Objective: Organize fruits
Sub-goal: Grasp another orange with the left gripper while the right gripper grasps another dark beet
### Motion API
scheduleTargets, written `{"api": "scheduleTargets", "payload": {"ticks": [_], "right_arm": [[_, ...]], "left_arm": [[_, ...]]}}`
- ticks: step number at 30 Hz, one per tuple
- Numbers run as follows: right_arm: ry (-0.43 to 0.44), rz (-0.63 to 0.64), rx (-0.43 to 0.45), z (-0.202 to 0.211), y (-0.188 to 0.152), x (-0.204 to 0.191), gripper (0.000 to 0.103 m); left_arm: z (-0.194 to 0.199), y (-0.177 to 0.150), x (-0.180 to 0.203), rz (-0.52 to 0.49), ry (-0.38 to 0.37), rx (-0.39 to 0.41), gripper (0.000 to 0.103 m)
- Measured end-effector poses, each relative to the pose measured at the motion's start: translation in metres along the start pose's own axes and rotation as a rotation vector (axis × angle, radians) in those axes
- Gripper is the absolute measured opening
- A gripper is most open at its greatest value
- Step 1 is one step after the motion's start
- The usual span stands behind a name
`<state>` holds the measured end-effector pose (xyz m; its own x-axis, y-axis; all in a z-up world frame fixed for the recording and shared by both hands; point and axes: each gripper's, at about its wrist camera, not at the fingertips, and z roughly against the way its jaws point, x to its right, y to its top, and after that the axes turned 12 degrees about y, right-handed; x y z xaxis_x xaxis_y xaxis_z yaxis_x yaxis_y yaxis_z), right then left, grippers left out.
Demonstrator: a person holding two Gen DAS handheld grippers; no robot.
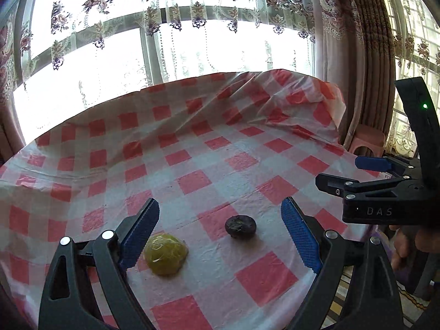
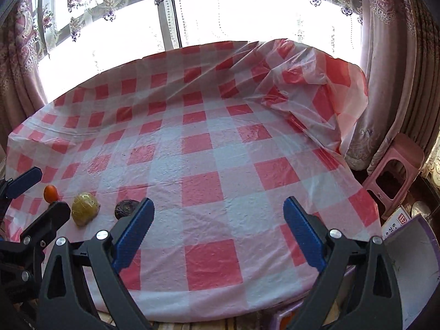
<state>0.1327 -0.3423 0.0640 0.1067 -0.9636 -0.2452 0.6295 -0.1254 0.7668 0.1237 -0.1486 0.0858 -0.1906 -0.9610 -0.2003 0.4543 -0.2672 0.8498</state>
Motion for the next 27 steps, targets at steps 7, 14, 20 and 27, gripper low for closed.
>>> {"api": "scheduleTargets", "payload": {"ticks": [7,14,20,27], "right_arm": [[0.037,0.005,-0.014,-0.032,0.001,-0.029,0.095],[0.068,0.031,-0.068,-0.063,-0.005,-0.054,0.095],[0.088,0.053,-0.093,-0.079,-0.006,-0.069,0.095],[0.109,0.101,-0.127,-0.093,-0.010,-0.087,0.094]], "left_arm": [[-0.020,-0.009,-0.064,0.152,0.147,-0.052,0.087],[-0.031,-0.022,-0.113,0.263,0.210,-0.088,0.087],[-0.045,-0.037,-0.145,0.353,0.247,-0.146,0.087],[-0.068,-0.061,-0.177,0.442,0.298,-0.252,0.071]]}}
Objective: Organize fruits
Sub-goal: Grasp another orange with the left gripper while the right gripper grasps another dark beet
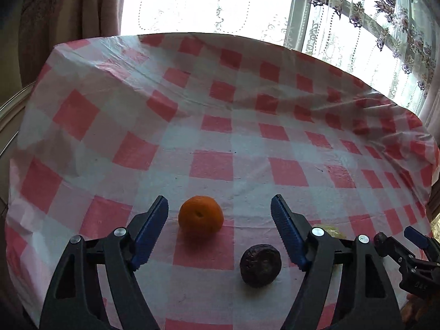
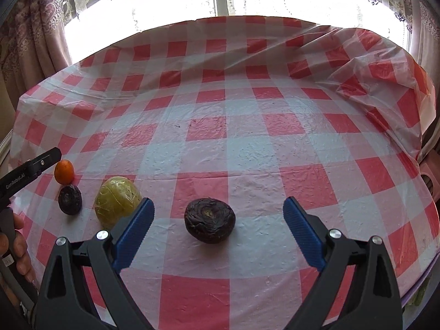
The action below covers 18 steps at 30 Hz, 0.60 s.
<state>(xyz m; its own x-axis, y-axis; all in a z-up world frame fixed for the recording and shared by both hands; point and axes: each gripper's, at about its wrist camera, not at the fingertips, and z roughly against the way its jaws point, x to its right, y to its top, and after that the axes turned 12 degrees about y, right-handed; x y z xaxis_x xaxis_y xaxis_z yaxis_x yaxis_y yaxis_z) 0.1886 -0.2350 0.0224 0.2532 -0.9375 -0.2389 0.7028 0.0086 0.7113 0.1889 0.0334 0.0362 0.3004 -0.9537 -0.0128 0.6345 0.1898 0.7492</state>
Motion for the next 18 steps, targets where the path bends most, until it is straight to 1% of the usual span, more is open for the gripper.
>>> {"api": "scheduleTargets", "payload": {"ticks": [4,9,12,14,16,18], "right_arm": [[0.003,0.019,-0.025,-0.009,0.000,-0.006,0.087],[0.001,0.027,-0.045,-0.017,-0.002,-0.008,0.084],[0.010,0.018,-0.056,-0.020,-0.003,-0.007,0.076],[0.015,0.010,-0.063,-0.022,-0.003,-0.005,0.069],[0.018,0.005,-0.068,-0.023,-0.003,-0.004,0.068],[0.019,0.007,-0.071,-0.024,-0.004,-0.005,0.067]], "left_arm": [[-0.014,-0.002,-0.007,0.014,0.023,-0.037,0.062],[-0.027,-0.006,-0.003,-0.009,0.029,-0.075,0.057],[-0.033,-0.009,-0.002,-0.018,0.030,-0.095,0.051],[-0.034,-0.009,-0.002,-0.018,0.026,-0.102,0.047],[-0.036,-0.009,-0.001,-0.022,0.021,-0.108,0.044],[-0.036,-0.009,0.000,-0.026,0.025,-0.110,0.044]]}}
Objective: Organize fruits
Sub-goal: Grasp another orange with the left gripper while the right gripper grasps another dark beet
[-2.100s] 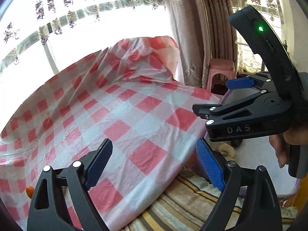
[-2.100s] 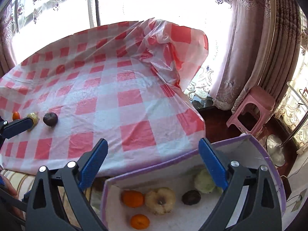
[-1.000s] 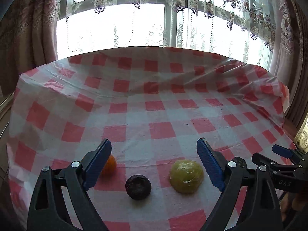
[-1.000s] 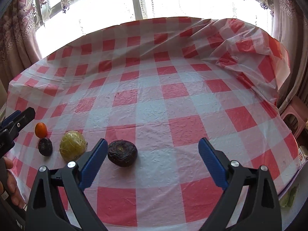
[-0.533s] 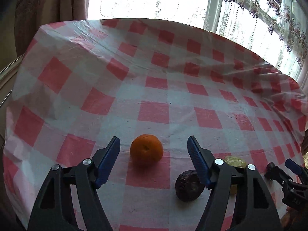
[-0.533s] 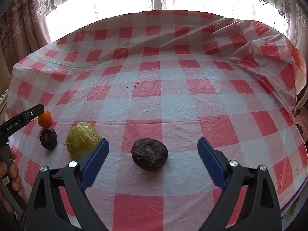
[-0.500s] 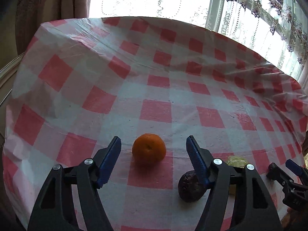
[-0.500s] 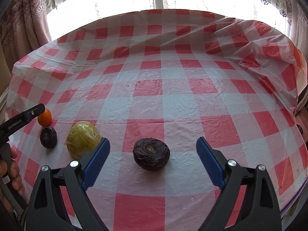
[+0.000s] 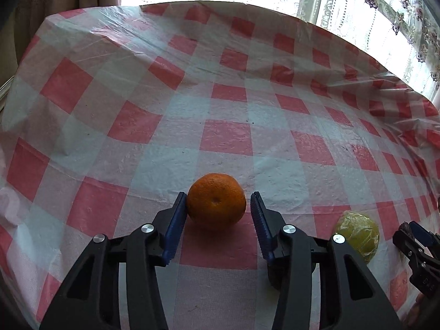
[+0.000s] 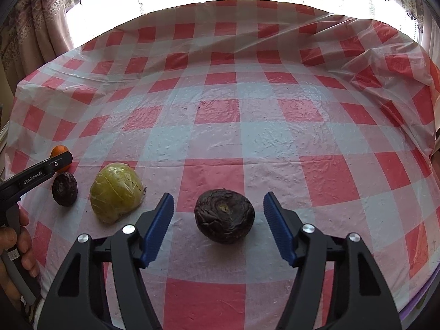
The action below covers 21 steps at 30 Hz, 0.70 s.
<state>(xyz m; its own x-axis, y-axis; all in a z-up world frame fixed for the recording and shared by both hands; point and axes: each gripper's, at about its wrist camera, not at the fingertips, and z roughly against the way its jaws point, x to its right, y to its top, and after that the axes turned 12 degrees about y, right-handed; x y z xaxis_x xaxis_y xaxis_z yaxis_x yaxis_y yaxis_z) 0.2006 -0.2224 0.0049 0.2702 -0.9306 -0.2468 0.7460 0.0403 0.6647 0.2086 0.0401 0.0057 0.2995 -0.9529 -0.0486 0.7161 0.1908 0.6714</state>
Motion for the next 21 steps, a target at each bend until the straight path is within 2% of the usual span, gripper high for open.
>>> {"api": "scheduleTargets", "payload": {"ticks": [4,7,21], "right_arm": [[0.003,-0.007,-0.009,-0.002,-0.001,0.002,0.049],[0.008,-0.020,-0.002,-0.001,-0.003,0.004,0.043],[0.010,-0.024,0.035,0.014,-0.013,0.003,0.041]], "left_arm": [[0.000,0.000,0.000,-0.001,0.014,-0.001,0.039],[0.000,0.000,0.002,-0.011,0.022,0.004,0.039],[0.012,-0.008,-0.003,-0.007,0.034,0.031,0.039]]}}
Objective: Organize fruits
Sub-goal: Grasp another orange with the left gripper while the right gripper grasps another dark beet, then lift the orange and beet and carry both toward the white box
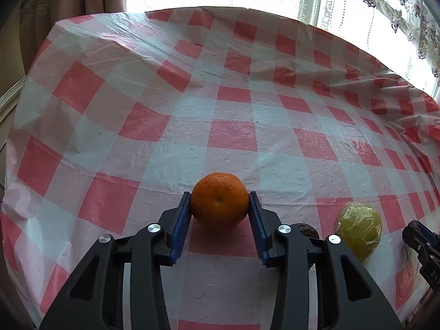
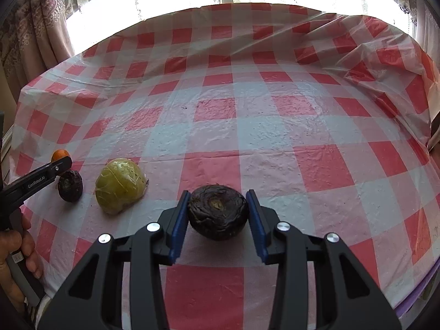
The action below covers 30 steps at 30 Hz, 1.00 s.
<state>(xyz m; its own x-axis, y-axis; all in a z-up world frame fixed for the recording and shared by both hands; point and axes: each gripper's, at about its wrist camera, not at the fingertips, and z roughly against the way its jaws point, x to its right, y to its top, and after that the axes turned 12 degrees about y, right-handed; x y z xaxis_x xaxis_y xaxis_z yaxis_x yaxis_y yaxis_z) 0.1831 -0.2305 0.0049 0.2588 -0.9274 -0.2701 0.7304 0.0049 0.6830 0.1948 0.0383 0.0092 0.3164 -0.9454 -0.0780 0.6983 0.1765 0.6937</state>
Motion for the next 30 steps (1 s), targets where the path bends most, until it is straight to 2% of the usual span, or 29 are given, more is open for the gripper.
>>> {"api": "scheduleTargets", "payload": {"ticks": [18,30], "right_arm": [[-0.006,-0.021,0.070,0.045,-0.018,0.002,0.041],[-0.003,-0.063,0.110,0.089,-0.032,0.019,0.041]], "left_arm": [[0.060,-0.008,0.008,-0.011,-0.027,0.109,0.039],[0.103,-0.022,0.052,-0.120,-0.081,0.149,0.039]]}}
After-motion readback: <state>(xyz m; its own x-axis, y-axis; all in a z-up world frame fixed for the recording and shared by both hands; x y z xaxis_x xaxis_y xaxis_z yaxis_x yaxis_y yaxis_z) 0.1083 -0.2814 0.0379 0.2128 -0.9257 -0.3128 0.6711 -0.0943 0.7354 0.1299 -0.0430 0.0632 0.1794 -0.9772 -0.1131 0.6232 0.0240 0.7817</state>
